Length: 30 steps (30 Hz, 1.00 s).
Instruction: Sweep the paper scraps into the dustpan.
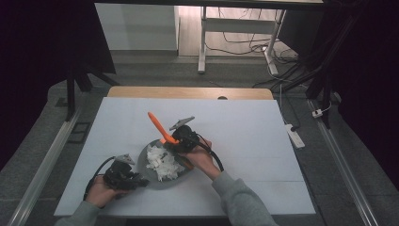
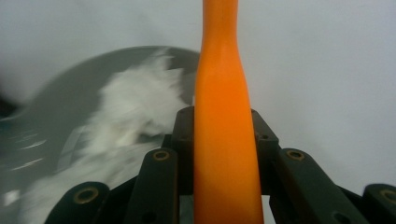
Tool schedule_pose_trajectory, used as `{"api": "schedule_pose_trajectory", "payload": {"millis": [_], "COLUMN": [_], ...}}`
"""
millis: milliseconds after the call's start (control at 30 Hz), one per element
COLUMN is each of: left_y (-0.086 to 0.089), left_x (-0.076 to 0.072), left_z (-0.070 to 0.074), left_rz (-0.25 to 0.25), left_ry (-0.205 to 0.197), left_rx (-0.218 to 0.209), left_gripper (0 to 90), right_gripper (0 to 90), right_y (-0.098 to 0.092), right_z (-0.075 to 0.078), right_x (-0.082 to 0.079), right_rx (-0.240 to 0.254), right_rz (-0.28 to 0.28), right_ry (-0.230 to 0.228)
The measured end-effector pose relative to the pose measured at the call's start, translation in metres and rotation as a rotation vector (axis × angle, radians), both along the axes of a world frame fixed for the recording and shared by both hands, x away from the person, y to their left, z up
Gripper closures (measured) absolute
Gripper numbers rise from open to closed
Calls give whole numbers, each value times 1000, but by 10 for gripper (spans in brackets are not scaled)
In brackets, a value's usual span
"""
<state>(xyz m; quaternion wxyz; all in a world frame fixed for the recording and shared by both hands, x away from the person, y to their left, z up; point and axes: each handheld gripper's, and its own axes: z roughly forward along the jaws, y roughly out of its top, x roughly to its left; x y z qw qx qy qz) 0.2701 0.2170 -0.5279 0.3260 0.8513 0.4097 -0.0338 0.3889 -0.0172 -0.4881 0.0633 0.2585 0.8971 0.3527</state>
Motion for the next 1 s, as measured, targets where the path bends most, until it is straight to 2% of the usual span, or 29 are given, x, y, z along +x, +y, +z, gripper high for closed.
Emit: {"api": "schedule_pose_trajectory", "payload": {"millis": [67, 200, 300, 400, 500, 833, 1000], "left_y": [0, 0, 0, 1, 1, 3, 5], "left_x": [0, 0, -1, -1, -1, -3, -3], "left_z": [0, 0, -1, -2, -1, 1, 3], "left_rz": [3, -2, -2, -2, 0, 1, 20], "left_ry": [-3, -13, -18, -21, -29, -63, -78], "left_rx": [0, -3, -7, -9, -5, -11, -25], "left_gripper": [618, 618, 618, 618, 618, 619, 618], "right_gripper": [704, 704, 704, 704, 704, 704, 704], "right_y": [-2, -9, -18, -27, -32, -47, -55], "right_z": [5, 18, 24, 25, 27, 37, 40], "right_x": [-10, -20, -18, -16, -15, -15, -17], "right_rx": [2, 54, 110, 145, 146, 203, 222], "right_rz": [25, 67, 38, 16, 3, -34, -50], "right_ry": [-16, -56, -53, -52, -59, -99, -123]}}
